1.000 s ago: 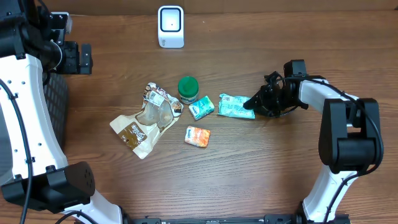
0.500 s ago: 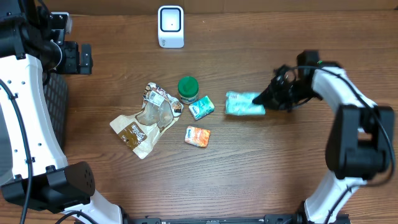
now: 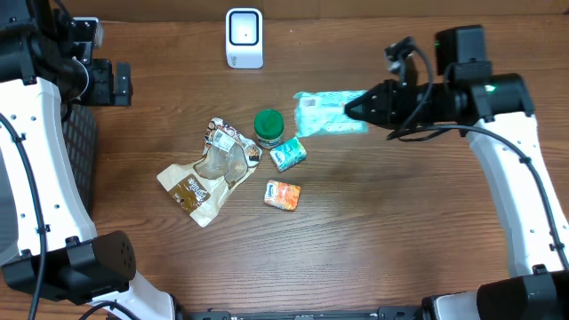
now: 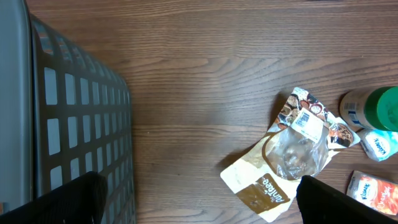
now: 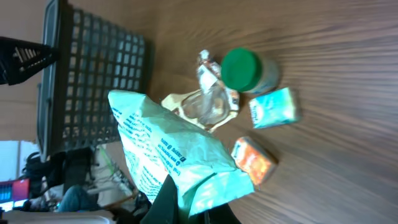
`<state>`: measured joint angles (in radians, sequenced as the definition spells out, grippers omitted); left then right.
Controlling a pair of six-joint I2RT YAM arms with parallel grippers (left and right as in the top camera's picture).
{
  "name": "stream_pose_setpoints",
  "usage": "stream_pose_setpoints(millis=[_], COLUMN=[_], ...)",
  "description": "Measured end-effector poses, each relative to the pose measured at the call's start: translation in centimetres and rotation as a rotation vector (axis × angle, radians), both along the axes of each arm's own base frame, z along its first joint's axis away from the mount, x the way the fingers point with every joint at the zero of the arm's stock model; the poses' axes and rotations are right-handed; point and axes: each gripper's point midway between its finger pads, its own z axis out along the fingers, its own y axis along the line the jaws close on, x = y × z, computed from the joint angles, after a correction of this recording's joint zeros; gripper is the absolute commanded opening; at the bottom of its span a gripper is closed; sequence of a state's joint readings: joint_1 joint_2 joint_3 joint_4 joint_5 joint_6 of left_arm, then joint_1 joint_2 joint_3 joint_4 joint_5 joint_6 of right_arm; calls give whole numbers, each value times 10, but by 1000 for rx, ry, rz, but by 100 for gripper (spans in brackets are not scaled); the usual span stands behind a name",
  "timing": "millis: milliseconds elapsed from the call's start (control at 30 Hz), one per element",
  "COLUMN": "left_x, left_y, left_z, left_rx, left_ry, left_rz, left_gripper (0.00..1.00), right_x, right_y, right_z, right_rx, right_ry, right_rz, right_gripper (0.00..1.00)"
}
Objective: Scan the item barcode
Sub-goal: 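Carry the wipes pack to the scanner and hold it in front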
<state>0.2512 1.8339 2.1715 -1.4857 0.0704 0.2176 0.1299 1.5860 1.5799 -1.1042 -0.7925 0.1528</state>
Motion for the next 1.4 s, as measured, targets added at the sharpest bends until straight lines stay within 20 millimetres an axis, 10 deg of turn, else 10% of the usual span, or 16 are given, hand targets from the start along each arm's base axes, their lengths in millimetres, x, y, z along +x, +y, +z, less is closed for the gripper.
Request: stream_pose_setpoints(millis=[300, 533, 700, 1033, 1400], left_x=[0, 0, 0, 0, 0], left_y=[0, 0, 0, 0, 0], left_z=[0, 0, 0, 0, 0], left_rx=[0, 0, 0, 0, 0], left_ry=[0, 0, -1, 0, 0], left_rz=[0, 0, 0, -1, -1], left_gripper=[100, 100, 100, 99, 99], right_x=[-13, 0, 59, 236, 292], right_y=[39, 43, 56, 83, 150], right_z=[9, 75, 92, 20, -10], right_rx=[1, -105, -248, -709, -1067], right_ry=[60, -14, -197, -748, -1273], right_rz=[4, -44, -125, -294, -39], right_gripper=[4, 4, 4, 4, 4])
